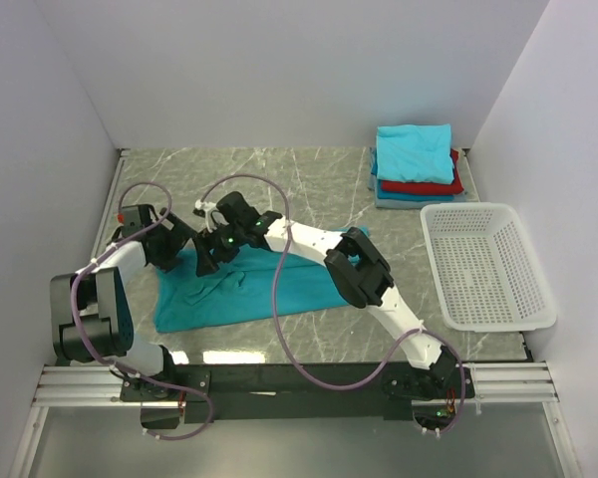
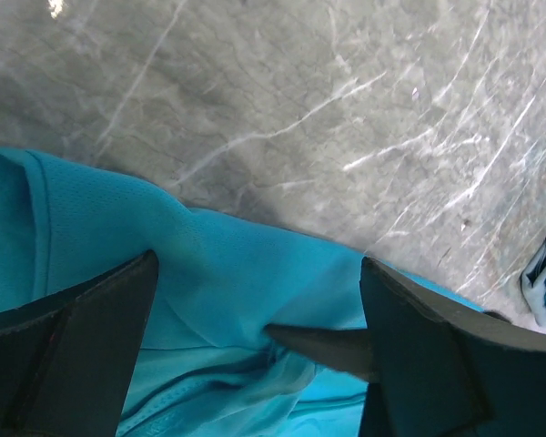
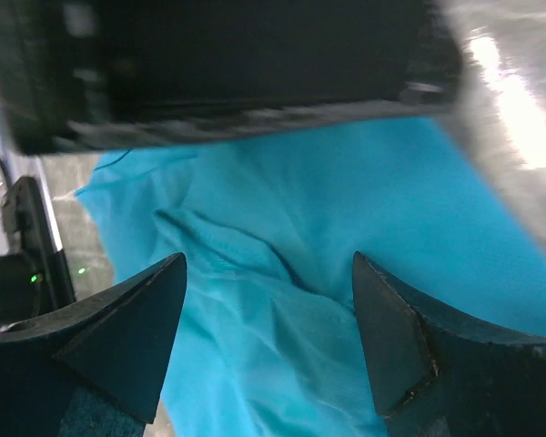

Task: Fold and stack the t-shirts
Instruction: Fold the tshirt

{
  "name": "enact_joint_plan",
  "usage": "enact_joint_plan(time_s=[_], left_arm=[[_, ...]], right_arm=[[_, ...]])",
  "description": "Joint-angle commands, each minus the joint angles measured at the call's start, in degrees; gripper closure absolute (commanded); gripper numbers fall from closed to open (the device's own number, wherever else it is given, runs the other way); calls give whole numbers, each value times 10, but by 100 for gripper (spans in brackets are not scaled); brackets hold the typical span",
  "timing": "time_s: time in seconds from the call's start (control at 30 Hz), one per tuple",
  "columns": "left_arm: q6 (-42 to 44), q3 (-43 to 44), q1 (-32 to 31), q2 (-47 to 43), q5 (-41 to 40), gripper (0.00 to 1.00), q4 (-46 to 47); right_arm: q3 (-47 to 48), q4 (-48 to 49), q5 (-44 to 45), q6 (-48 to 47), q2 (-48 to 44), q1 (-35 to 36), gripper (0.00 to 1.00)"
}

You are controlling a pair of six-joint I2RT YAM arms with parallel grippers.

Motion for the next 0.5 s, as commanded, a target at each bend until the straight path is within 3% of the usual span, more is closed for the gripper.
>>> enact_joint_plan(time_s=[0.0,0.27,0.47], left_arm=[[19,-12,5,8,28,2,28],[32,-32,10,23,30,3,35],[35,-35,13,26,35,4,37]], right_arm=[[-11,21,-30,3,-4,9,21],[-64,35,-67,-31,-28,24,26],[-195,72,-49,-59,-101,30,26]])
